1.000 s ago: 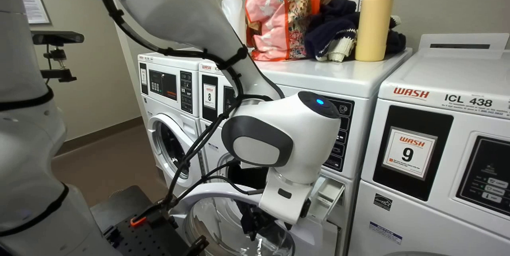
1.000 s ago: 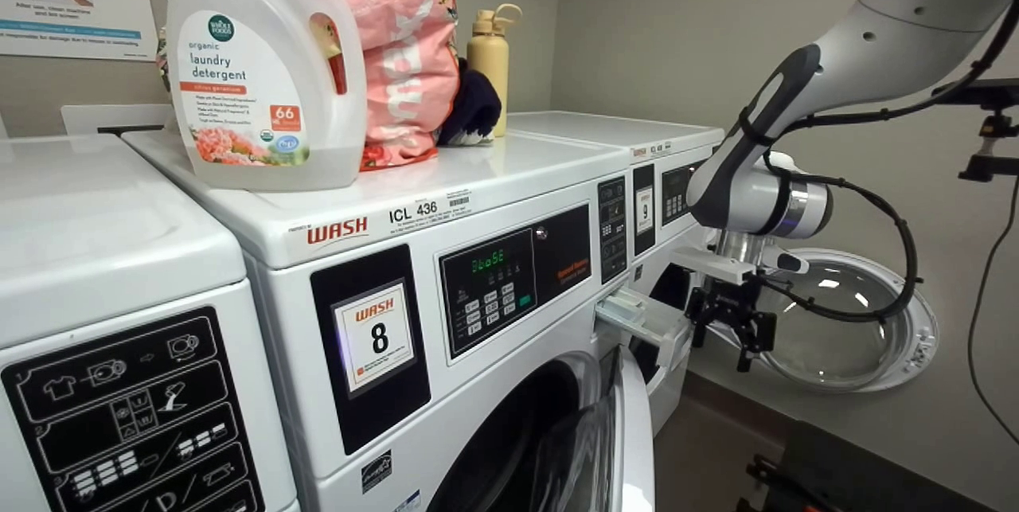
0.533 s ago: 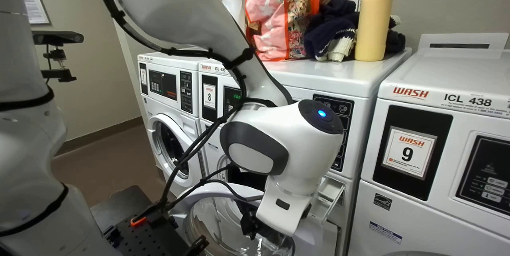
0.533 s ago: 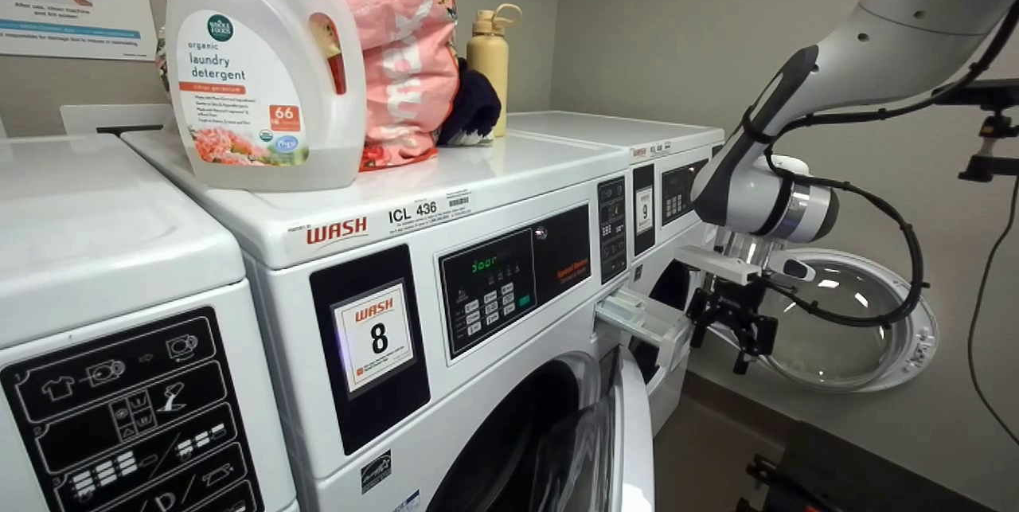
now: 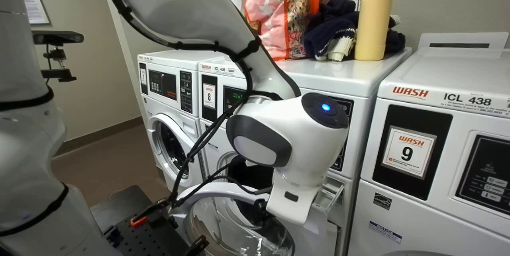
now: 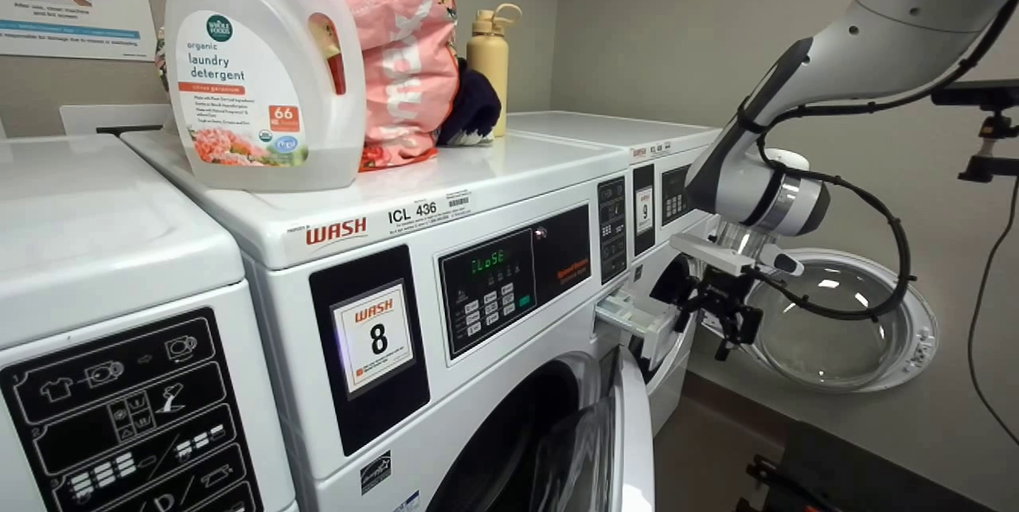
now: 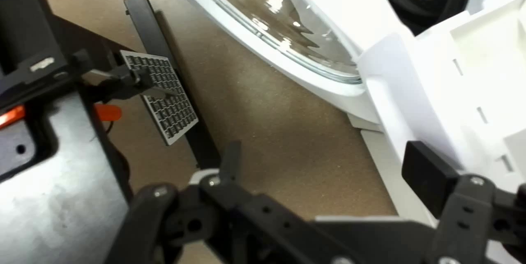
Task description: Open the door of the washing machine and push the tray back in
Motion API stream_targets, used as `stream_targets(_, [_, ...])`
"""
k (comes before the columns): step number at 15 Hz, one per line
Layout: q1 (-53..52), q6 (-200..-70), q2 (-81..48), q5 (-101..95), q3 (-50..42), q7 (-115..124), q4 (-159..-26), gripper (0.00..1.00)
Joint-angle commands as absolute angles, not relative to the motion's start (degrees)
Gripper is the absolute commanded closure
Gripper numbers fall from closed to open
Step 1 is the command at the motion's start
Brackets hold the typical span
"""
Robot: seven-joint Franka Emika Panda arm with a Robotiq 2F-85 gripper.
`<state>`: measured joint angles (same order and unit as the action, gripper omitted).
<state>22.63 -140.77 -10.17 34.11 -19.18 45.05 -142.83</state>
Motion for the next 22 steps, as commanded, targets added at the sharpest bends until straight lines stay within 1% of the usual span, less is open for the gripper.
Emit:
stream_targets(1, [20.69,-141.16,-9.89,38.53,-17.78,42.38,-139.39,0.0])
stream_targets(9, [17.87,-140.94,-12.31,40.02,-16.79,42.82,-134.72,0.0])
stream_targets(17, [18.46,-141.24,-8.65,37.16,-20.29,44.71,-138.24,0.0])
stream_targets(22, [18.32,-140.47,-8.88,35.01,-21.57,46.95,-138.52,0.0])
